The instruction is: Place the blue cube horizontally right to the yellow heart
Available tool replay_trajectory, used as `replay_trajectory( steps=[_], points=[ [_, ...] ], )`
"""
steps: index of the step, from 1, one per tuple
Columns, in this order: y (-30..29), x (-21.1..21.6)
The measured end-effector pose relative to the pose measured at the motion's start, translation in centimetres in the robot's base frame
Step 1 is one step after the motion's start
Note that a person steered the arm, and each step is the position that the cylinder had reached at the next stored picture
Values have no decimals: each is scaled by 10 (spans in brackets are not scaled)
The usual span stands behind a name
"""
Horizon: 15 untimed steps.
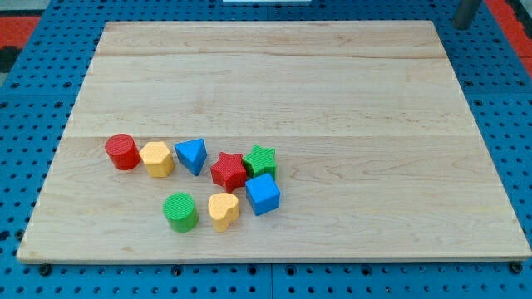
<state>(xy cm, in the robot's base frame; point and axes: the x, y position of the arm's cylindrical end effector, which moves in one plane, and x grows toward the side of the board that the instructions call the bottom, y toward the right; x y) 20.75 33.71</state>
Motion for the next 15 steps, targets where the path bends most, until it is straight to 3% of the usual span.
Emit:
replay_trajectory(
  steps=[2, 4, 6, 9, 10, 11, 13, 15],
  points=[
    [0, 1],
    [1, 121],
    [1, 122],
    [-130, 344],
    [-206, 368],
    [-312, 360],
    [-343, 386],
    [-337, 288]
  ],
)
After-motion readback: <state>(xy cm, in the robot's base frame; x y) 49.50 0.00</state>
